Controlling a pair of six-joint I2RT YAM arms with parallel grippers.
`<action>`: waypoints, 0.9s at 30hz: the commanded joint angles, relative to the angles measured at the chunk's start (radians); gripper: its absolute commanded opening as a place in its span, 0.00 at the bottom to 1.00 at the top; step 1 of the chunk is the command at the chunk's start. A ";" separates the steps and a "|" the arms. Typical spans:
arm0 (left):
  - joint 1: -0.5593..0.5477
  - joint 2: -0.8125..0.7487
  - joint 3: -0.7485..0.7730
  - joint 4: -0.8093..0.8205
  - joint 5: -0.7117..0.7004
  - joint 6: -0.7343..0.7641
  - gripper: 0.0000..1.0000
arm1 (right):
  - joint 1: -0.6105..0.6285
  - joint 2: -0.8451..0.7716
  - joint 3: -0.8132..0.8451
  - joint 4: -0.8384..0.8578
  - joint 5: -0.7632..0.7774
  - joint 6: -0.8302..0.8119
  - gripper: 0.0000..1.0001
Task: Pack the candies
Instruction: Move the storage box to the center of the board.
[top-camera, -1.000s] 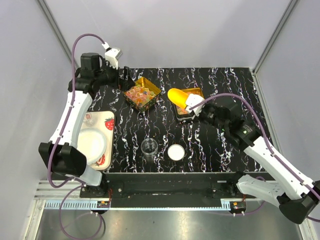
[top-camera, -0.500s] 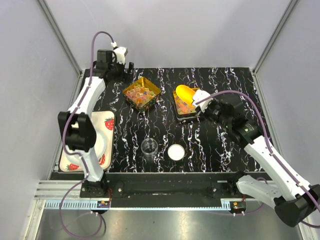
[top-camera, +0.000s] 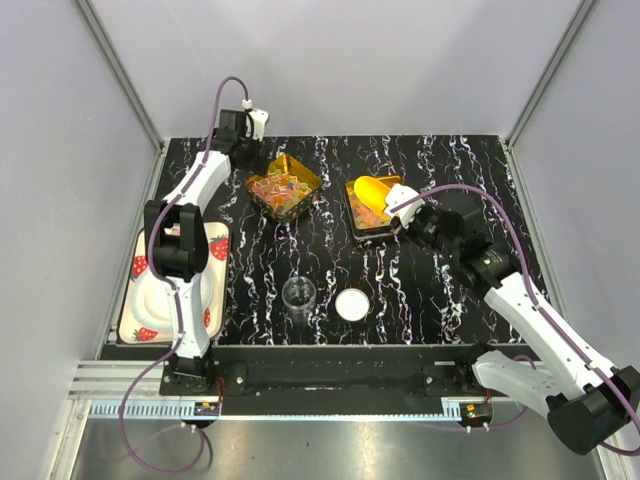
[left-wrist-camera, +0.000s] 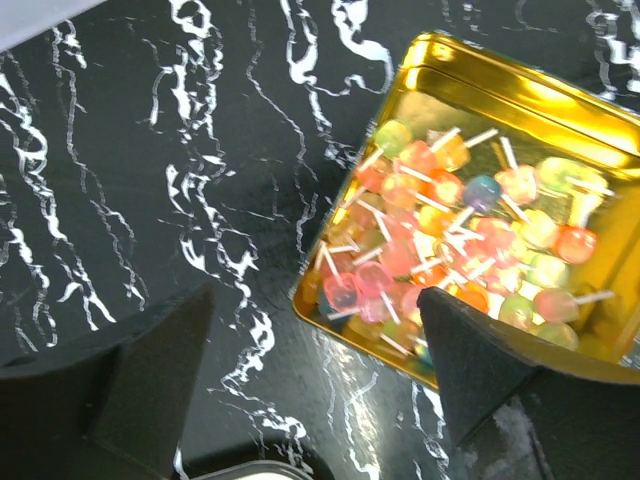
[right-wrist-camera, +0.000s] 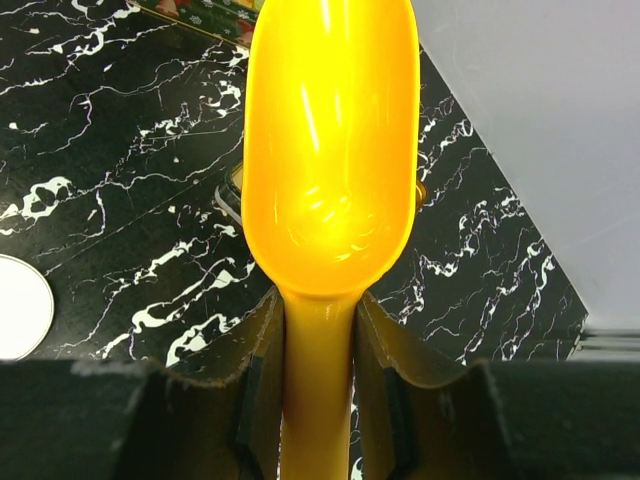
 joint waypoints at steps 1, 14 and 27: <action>-0.010 0.034 0.056 0.061 -0.078 0.029 0.85 | -0.006 -0.026 -0.010 0.077 -0.028 0.010 0.00; -0.021 0.111 0.057 0.061 -0.087 0.022 0.67 | -0.008 -0.032 -0.028 0.086 -0.043 0.008 0.00; -0.019 0.159 0.053 0.064 -0.098 0.022 0.50 | -0.008 -0.033 -0.042 0.087 -0.055 0.007 0.00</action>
